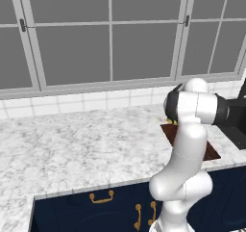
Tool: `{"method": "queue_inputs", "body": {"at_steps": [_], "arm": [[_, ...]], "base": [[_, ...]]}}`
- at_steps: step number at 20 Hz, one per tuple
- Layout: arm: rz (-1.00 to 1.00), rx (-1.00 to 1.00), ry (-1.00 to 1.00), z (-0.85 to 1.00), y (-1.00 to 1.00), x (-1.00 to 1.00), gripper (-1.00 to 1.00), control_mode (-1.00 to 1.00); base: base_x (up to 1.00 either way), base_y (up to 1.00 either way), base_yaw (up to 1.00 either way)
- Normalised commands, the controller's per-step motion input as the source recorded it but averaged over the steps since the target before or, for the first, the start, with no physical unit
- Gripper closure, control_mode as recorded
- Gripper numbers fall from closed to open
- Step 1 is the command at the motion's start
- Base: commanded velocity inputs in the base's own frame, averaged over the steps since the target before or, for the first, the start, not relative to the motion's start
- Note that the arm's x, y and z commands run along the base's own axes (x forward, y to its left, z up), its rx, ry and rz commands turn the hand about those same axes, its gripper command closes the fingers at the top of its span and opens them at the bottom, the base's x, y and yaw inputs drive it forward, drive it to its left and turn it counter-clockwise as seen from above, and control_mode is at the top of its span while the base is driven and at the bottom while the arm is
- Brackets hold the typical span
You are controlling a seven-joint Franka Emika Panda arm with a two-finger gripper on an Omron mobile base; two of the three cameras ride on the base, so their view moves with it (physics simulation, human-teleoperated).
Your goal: Pick up the sponge from the counter and clean the cutting board by briefly scrubbing or pressing down on the cutting board. Once finished, release the sponge.
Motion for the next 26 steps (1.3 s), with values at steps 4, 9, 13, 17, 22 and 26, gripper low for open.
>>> {"method": "queue_inputs", "body": {"at_steps": [4, 9, 13, 17, 22, 26], "arm": [[0.0, -0.07, 0.02, 0.0, 1.0, 0.0, 1.0, -1.0], [0.02, -0.07, 0.0, 0.0, 0.78, -0.36, 1.0, -1.0], [0.09, -0.04, -0.14, 0.0, 0.45, -0.99, 1.0, -1.0], [0.01, -0.01, 0.0, -0.09, 0.06, -0.33, 1.0, -1.0], [0.03, -0.08, 0.0, -0.31, 0.17, -0.64, 1.0, -1.0], [0.0, -0.08, 0.01, -0.2, 0.27, -0.32, -1.0, -1.0]], "base": [[0.0, 0.0, 0.0], [0.0, 0.0, 0.0], [0.0, 0.0, 0.0], [0.0, 0.0, 0.0], [0.0, 0.0, 0.0], [0.0, 0.0, 0.0]]}}
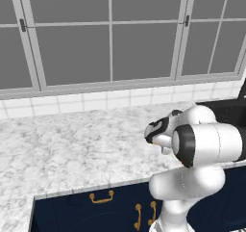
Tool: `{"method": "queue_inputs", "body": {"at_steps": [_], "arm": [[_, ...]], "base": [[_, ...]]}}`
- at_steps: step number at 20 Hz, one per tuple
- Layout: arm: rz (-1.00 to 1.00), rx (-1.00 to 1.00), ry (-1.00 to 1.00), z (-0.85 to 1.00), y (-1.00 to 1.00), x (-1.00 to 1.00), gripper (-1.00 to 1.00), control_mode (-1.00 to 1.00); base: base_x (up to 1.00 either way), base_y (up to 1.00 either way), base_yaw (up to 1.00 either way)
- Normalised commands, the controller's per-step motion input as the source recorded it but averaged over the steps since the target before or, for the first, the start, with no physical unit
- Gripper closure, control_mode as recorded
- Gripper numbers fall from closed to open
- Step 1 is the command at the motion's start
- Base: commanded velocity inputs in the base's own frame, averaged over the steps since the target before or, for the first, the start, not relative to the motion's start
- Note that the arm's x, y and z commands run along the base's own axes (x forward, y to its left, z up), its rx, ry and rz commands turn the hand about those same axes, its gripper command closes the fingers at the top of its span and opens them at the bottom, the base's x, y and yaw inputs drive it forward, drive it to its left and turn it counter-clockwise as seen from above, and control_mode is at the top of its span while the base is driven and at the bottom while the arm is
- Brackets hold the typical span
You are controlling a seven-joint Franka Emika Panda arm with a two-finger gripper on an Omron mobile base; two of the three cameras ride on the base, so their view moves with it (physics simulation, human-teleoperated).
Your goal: Pick up the sponge from the counter and clean the cutting board by briefly scrubbing or pressing down on the cutting board. Once finished, release the sponge.
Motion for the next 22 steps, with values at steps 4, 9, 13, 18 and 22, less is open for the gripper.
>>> {"method": "queue_inputs", "body": {"at_steps": [4, 9, 13, 18, 22], "arm": [[0.0, -0.01, 0.0, 0.12, 0.28, -0.03, -1.0, -1.0], [-0.05, 0.0, 0.0, 0.65, 0.46, -0.67, -1.0, -1.0], [-0.15, 0.0, -0.02, 0.94, 0.11, -0.96, -1.0, -1.0], [-0.12, 0.0, -0.05, 1.0, 0.22, -0.8, -1.0, -1.0], [-0.1, 0.03, -0.42, 1.0, -0.09, -0.99, -1.0, -1.0]], "base": [[0.0, 0.0, 0.0], [0.0, 0.0, 0.0], [0.0, 0.0, 0.0], [0.0, 0.0, 0.0], [0.0, 0.0, 0.0]]}}
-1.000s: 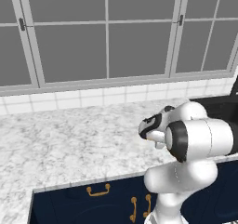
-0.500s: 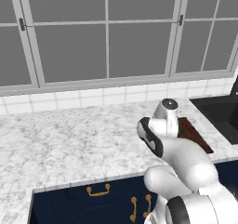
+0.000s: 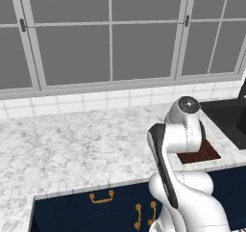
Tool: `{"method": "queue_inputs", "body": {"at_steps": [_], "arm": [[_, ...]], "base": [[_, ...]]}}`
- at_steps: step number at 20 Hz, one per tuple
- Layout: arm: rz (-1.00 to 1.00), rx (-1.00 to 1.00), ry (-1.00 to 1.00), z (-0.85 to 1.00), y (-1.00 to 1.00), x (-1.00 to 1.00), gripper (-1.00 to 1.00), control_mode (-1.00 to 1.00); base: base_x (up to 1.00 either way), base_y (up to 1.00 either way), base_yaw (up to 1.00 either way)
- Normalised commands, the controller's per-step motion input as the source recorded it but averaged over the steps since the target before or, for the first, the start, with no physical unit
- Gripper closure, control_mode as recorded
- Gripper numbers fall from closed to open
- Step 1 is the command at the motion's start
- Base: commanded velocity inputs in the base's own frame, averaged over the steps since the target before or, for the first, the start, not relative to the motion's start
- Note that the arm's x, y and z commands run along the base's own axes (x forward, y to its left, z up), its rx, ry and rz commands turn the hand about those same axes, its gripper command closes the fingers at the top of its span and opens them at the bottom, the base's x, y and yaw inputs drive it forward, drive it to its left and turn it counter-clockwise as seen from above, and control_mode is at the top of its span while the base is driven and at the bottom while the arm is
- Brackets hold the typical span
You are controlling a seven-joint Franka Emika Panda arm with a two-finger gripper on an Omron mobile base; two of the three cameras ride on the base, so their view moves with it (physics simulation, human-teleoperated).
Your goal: Pick up the sponge from the counter and clean the cutting board by briefly scrubbing or pressing down on the cutting board. Once finished, release the sponge.
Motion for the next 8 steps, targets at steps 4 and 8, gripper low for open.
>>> {"method": "queue_inputs", "body": {"at_steps": [4, 8], "arm": [[0.0, 0.18, -0.69, 1.0, -0.82, -1.0, -1.0, -1.0], [0.0, 0.22, -0.62, 1.0, -0.75, -1.0, -1.0, -1.0]], "base": [[0.0, 0.0, 0.0], [0.0, 0.0, 0.0]]}}
